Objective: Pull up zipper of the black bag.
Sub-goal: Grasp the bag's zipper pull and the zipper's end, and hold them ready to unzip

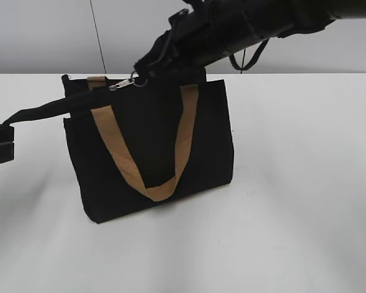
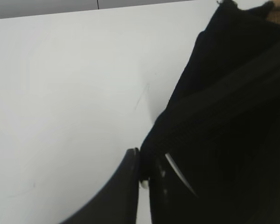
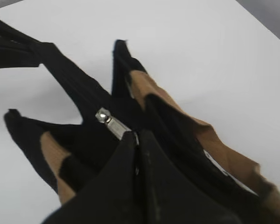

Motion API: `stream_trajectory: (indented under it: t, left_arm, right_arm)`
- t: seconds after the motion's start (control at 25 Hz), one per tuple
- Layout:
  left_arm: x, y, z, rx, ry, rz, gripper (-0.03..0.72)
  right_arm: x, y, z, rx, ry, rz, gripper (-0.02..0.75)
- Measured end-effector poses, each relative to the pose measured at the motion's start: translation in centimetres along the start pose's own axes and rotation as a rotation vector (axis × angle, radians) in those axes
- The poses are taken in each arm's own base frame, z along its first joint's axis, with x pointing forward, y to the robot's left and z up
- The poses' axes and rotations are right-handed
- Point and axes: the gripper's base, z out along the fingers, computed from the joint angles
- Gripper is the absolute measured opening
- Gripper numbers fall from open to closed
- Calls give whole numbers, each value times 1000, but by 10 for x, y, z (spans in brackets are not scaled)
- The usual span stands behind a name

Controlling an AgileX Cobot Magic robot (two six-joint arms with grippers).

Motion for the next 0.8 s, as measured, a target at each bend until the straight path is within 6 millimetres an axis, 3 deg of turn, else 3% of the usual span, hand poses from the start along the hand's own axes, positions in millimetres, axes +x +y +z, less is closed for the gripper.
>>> stream_trajectory:
  t: [0.52,0.8]
  left_arm:
    - [0,0,0,0,1,2,25]
    - [0,0,0,0,1,-1,25]
  right_arm:
    - [20,-67,-54,119,40,204,-1]
    - [23,-68,-60,97,57,230,-1]
